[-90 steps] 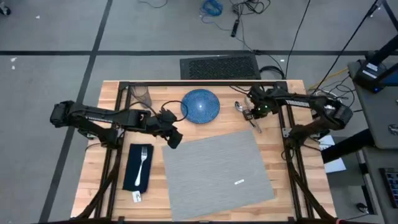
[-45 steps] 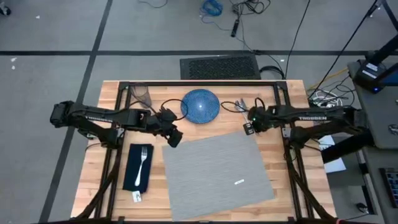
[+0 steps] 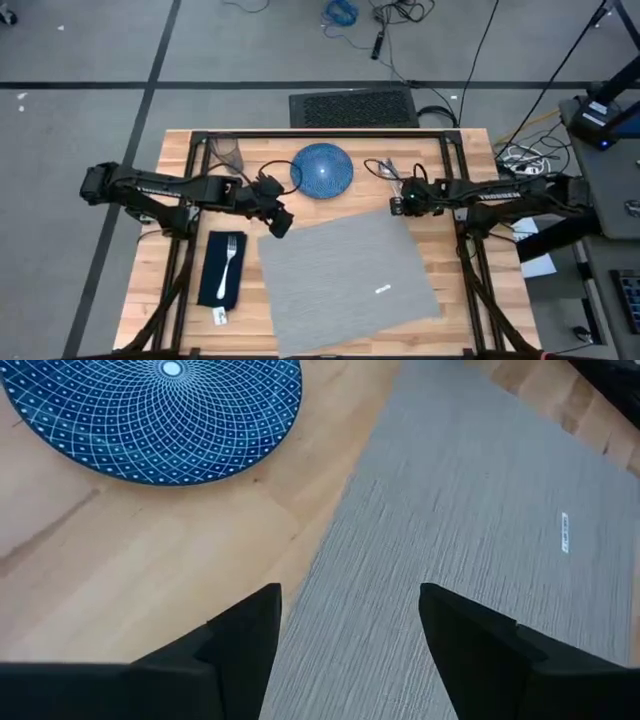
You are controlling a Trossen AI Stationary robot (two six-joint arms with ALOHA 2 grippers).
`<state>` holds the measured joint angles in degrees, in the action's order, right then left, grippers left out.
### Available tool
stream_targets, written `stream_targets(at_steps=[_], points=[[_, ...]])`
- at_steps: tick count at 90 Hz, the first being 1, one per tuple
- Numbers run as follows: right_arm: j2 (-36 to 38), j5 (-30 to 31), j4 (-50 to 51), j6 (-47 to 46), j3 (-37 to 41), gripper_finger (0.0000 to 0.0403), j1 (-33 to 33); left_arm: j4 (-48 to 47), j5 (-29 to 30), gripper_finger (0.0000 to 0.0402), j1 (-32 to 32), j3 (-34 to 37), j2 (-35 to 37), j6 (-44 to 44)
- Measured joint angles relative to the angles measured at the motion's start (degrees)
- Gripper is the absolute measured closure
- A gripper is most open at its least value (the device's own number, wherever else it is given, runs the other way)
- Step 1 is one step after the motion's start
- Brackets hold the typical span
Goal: Set table place
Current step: Put the silver knife on the gray placemat
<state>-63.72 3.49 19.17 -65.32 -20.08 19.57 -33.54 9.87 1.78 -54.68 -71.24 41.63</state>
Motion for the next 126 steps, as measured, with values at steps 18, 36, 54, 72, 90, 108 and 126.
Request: stream_targets(at_steps=[18, 36, 54, 72, 90, 108, 126], points=[[1.7, 2.0, -2.0, 1.4, 0.0, 0.0403, 2.6, 0.1, 0.0, 0.0178, 0.0, 0.0, 0.0, 0.0], [3.4, 4.6, 1.9, 3.3, -0.1, 0.0403, 6.9, 0.0, 0.8, 0.0178, 0.0, 0.0, 0.0, 0.0], [3.4, 3.5, 4.1, 8.2, -0.1, 0.0403, 11.7, 0.0, 0.9, 0.0178, 0.0, 0.0, 0.0, 0.0], [3.5, 0.4, 5.0, 12.1, -0.1, 0.0403, 13.8, 0.0, 1.0, 0.0178, 0.0, 0.0, 0.0, 0.0], [3.5, -1.6, 10.7, 13.7, -0.3, 0.0403, 12.4, 0.0, 1.1, 0.0178, 0.0, 0.0, 0.0, -0.1], [4.7, 2.3, 11.3, 8.9, -0.1, 0.0403, 7.8, 0.0, 1.1, 0.0178, 0.0, 0.0, 0.0, -0.1], [5.4, 3.9, 0.8, 11.6, -0.2, 0.0394, 8.0, 0.0, 1.1, 0.0178, 0.0, 0.0, 0.0, -0.1]])
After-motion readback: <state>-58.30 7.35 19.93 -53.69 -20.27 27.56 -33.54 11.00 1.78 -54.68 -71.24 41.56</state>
